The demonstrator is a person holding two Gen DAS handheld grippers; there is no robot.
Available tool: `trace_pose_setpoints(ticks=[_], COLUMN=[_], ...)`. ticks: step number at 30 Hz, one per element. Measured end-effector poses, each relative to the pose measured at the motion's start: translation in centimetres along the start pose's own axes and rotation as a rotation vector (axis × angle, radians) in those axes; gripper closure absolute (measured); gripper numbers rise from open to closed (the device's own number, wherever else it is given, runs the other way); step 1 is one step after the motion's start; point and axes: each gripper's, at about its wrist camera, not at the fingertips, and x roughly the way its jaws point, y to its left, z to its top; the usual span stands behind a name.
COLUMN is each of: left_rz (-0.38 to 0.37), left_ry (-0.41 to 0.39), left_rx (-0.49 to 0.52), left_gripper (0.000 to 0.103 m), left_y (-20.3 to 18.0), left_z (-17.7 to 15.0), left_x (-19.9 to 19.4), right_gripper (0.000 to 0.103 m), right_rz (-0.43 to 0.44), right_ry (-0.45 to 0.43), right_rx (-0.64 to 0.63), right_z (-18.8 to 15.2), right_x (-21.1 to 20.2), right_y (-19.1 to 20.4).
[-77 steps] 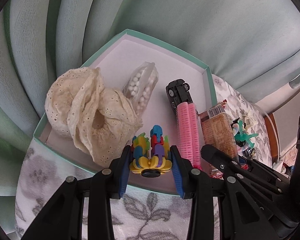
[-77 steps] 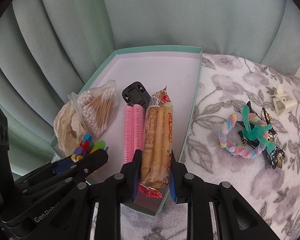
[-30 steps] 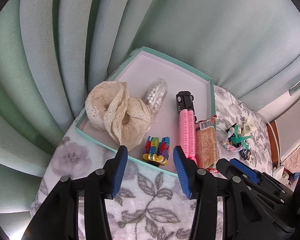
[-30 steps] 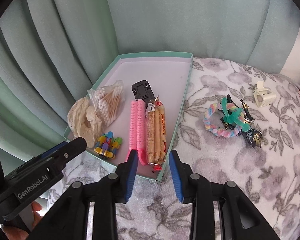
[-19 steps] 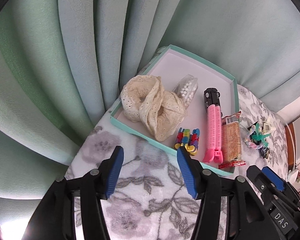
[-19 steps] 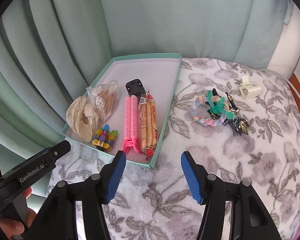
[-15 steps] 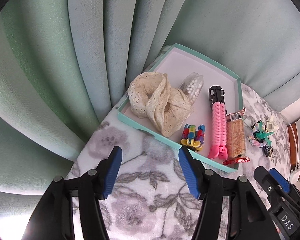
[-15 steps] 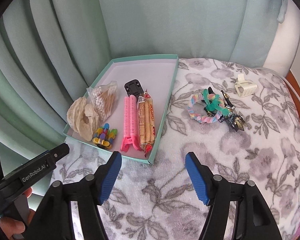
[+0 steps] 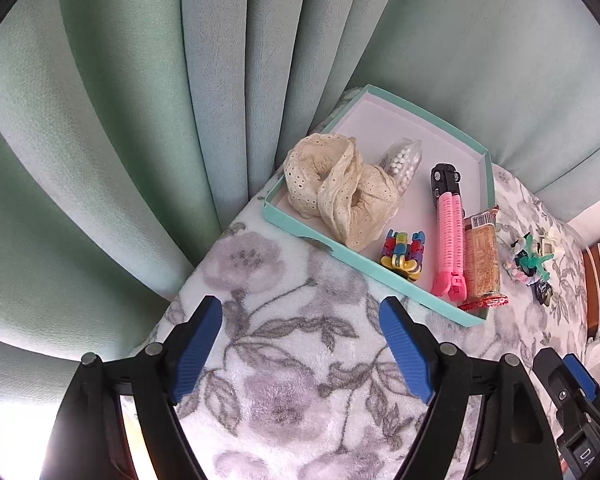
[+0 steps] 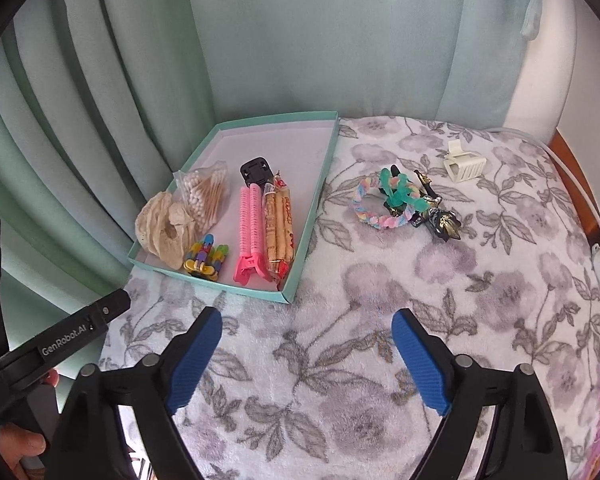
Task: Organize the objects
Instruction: 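Withdraw both open tools from the box, then move both open tools toward the rainbow fuzzy ring on the blanket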
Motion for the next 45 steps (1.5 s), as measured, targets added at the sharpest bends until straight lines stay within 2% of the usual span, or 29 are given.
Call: trace_pose_setpoints(ticks=[1, 6, 9, 17, 26, 29, 36, 45], left_rz=[-0.001, 0.003, 0.014, 0.026, -0.001, -0.033, -0.064, -0.149], left_ry=[-0.001, -0.006, -0.030, -0.071, -0.082, -0.092, -0.151, -0.142], left_rx=[-0.001, 0.013, 0.016, 0.008, 0.051, 0.061, 0.157, 0.254], left_gripper=[0.017, 0.016, 0.005, 0.005, 0.005, 0.005, 0.005, 0.005], left_y=[0.0, -0.2, -0.3, -0.5, -2.6, -3.6, -7.8, -13.7], left_z=[-0.1, -0.6, -0.9, -1.3, -1.9, -2.1, -2.5, -2.7], left_x=[-0.2, -0.8, -1.4, -3.0, -4.1, -4.5, -5.2, -4.3], right_gripper=[0.002, 0.000, 0.000, 0.000, 0.000, 0.000, 0.000, 0.000], right_rz=[0.001, -0.002, -0.005, -0.002, 0.006, 0.003, -0.022, -0.068], right_ry=[-0.004, -0.016, -0.022, -0.044, -0.049, -0.054, -0.064, -0.059], right_rx=[0.002, 0.003, 0.003, 0.030, 0.073, 0.096, 0.154, 0.183], right_z=[-0.1, -0.5, -0.8, -1.5, -2.1, -2.3, -2.1, -1.3], right_x=[-0.2, -1.1, -1.6, -2.8, -3.3, -3.5, -3.9, -3.8], right_y=[-0.1, -0.5, -0.7, -1.9, -4.3, -5.6, -9.9, -14.9])
